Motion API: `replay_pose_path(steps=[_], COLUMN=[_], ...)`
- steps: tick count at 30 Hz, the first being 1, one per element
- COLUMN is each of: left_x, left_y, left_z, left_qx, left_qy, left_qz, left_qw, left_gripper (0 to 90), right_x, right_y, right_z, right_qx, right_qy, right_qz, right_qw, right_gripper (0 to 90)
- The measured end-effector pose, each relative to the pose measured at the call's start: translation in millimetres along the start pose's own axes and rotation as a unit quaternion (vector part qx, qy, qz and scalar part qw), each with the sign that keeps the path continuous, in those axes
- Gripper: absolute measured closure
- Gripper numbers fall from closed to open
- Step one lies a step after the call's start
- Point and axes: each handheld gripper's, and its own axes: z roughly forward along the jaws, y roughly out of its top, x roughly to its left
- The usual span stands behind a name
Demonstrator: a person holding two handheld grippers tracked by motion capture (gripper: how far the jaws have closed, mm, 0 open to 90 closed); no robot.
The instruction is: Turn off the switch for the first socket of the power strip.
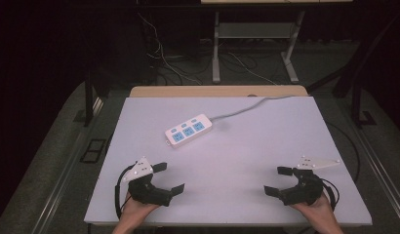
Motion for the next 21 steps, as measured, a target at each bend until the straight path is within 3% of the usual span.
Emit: replay_pose_path(steps=[21], left_x=[3.3], left_y=[17.8], left_z=[8.0], left_qx=[0.044], left_qy=[-0.023], left_qz=[0.006], left_qw=[0.9988], left_gripper=[0.0], right_x=[-0.9], right_y=[-0.8], right_z=[0.9], right_qx=[0.008], right_qy=[-0.004], right_qz=[-0.001], right_qw=[1.0000], right_gripper=[0.3])
